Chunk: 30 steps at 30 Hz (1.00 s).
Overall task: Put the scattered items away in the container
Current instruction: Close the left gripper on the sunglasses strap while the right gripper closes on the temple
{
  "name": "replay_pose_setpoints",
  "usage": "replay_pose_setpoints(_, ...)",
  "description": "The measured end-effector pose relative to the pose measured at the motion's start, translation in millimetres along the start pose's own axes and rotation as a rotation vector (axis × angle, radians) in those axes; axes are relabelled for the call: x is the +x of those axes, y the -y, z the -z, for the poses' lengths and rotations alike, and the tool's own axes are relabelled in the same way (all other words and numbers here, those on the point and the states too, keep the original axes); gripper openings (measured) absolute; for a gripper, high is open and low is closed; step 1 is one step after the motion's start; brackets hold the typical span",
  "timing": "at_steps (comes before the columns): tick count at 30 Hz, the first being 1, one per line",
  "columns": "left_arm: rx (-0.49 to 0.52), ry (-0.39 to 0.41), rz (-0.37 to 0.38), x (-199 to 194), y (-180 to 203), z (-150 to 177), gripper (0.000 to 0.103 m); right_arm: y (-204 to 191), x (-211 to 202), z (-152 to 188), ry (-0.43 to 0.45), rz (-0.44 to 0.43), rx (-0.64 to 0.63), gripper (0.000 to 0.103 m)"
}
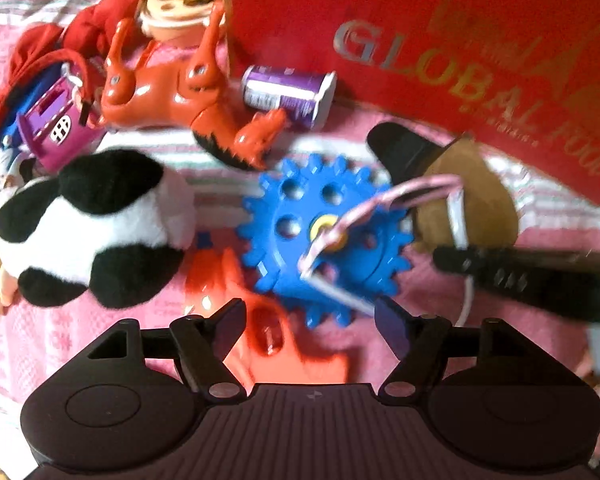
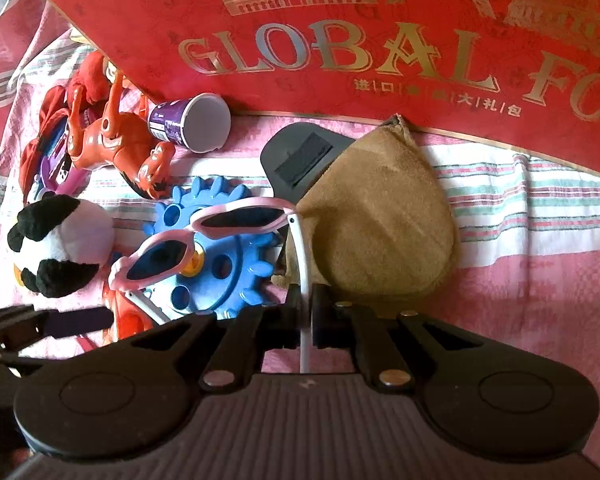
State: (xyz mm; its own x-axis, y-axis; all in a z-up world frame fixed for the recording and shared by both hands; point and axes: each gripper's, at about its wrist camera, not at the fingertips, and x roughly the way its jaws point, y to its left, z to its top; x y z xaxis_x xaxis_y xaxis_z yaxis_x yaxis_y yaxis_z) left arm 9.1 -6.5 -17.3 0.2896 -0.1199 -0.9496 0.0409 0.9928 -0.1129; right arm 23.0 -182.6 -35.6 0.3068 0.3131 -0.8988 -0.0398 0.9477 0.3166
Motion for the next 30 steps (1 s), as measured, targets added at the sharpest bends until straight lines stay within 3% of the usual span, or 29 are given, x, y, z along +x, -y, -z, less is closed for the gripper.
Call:
replay_pose_setpoints(3,0.008,-0.005,-0.011,5,5,-7,0.082,-1,-1,1,-0.005,0.0,-0.001,0.006)
replay_pose_setpoints(5,0.008,-0.007,-0.002,10,8,-10,0.076,0,-3,3,-0.007,0.003,-0.005,0.006)
replay_pose_setpoints(7,0.027,-0.006,-0.019,14,8,-9,0.029,1,-3,3,-0.003,0.011,-0.004,0.006)
replay_pose_setpoints(8,0.041,-0.003,-0.029,16,9,-8,0.022,3,-4,2,-0.003,0.008,0.0,0.008)
replay_pose_setpoints(15,0.18,0.076,-0.124,14,11,-5,0.009,-10,-3,3,-0.003,0.003,-0.046,0.01)
replay_pose_setpoints(20,0.209,0.077,-0.126,17,7,-8,0.009,-30,-1,-8,0.034,0.016,-0.122,0.011)
replay_pose_setpoints(21,0.199,0.069,-0.125,19,5,-9,0.017,-30,2,-10,0.031,0.017,-0.122,0.009)
replay_pose_setpoints(22,0.184,0.065,-0.121,20,3,-9,0.034,-30,4,-12,0.026,0.016,-0.119,0.009)
replay_pose_setpoints(24,0.163,0.068,-0.135,18,-1,-9,0.05,-29,8,-15,0.023,0.025,-0.11,0.008)
replay_pose_setpoints(29,0.178,0.041,-0.181,15,1,-4,0.049,-27,8,-14,0.018,0.025,-0.113,0.01)
replay_pose_setpoints(30,0.192,0.041,-0.192,15,4,-2,0.042,-28,8,-14,0.019,0.024,-0.113,0.01)
